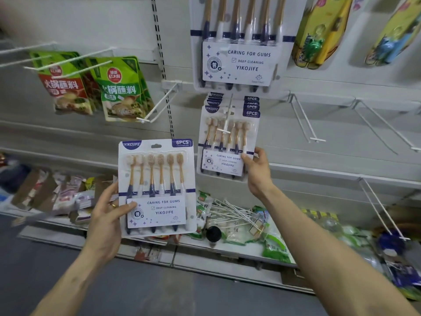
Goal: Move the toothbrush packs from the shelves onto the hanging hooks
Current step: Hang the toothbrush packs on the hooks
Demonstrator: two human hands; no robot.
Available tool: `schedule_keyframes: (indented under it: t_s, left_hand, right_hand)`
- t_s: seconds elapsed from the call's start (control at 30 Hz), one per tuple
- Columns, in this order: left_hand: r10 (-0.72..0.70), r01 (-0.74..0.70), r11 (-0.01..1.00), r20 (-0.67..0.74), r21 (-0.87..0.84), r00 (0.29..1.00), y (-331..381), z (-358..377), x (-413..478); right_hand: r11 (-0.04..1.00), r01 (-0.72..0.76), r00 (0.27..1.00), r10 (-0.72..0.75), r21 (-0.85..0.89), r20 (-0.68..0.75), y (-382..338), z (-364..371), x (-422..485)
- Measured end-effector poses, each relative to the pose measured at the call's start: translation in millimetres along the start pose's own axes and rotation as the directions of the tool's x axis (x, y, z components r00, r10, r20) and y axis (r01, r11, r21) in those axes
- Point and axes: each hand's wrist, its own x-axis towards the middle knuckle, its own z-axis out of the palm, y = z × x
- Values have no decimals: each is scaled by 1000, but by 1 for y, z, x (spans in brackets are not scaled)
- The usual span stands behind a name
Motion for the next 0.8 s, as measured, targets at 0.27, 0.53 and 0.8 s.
schedule_keyframes:
  t_s: [0.27,0.53,0.8]
  left_hand:
    - [-14,15,1000,-42,14,999,2,-8,-5]
    - [-34,35,999,-13,18,999,-10,-13,-3]
    - [-79,79,997,0,-7,997,-12,3,1]
  right_hand:
    - [988,19,999,-23,-155,-28,1,0,40]
    - [954,-6,1000,0,-301,-21,14,1,52]
    - [923,-59,995,25,-380,-93,9,-11,59]
